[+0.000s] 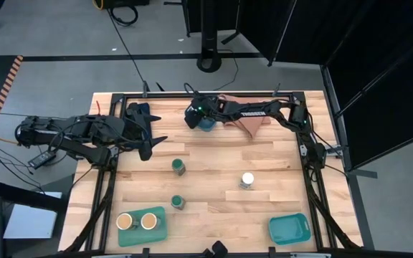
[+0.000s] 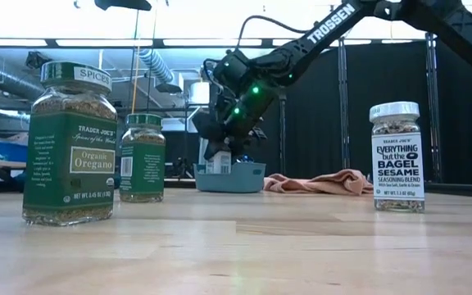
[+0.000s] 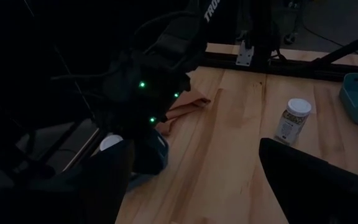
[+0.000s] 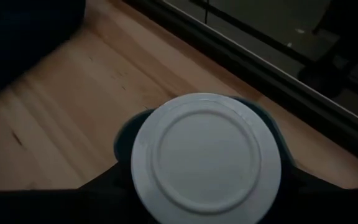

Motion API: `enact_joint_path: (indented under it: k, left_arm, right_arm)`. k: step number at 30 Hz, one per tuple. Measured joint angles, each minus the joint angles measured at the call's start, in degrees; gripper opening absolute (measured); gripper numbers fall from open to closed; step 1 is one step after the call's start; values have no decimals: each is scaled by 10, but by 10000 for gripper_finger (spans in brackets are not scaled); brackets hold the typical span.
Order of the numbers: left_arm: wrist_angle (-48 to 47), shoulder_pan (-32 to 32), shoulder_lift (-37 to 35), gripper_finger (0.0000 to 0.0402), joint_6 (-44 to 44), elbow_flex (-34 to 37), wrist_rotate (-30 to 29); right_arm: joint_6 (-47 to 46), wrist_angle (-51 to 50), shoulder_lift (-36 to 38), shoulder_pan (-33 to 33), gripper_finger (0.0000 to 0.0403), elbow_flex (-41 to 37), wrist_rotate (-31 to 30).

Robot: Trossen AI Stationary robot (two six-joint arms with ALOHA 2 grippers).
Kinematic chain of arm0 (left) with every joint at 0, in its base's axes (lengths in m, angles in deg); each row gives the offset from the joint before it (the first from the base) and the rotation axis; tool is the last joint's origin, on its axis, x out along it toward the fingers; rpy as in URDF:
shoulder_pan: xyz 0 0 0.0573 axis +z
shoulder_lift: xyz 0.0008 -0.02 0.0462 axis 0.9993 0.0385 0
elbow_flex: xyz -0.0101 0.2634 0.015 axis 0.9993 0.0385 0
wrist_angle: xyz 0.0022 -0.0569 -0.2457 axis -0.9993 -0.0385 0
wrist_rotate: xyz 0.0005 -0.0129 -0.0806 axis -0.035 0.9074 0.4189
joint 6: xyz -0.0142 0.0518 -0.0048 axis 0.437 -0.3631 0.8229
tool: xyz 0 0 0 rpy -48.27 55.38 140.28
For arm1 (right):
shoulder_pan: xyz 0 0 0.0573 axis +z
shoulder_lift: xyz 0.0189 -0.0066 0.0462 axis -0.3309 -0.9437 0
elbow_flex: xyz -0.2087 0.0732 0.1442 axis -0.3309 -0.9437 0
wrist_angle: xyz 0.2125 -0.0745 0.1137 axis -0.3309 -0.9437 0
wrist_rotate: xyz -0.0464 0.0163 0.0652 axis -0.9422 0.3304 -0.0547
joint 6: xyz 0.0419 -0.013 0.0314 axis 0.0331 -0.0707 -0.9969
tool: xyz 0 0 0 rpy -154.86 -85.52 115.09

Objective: Sort spices by type
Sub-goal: Put the top white seasoning bottle into the blue bin

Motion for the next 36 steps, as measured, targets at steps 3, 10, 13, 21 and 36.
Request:
enact_joint_path:
  k: [3,10,13,21,36]
  left_arm:
    - [0,0,0,351,0,0,0]
    - [0,0,0,351,-3,0,-2]
    - [0,0,0,351,-3,0,-2]
    - [0,0,0,351,-3,0,-2]
    - [-4,0,0,351,-3,0,-2]
  right_arm:
    - [7,-4,0,-1,200,0,9]
    - [10,3,0,1,227,0,27]
    - [11,8,1,4,257,1,29]
    - [11,1,2,0,247,1,36]
    - [82,-7,58,-38,245,0,89]
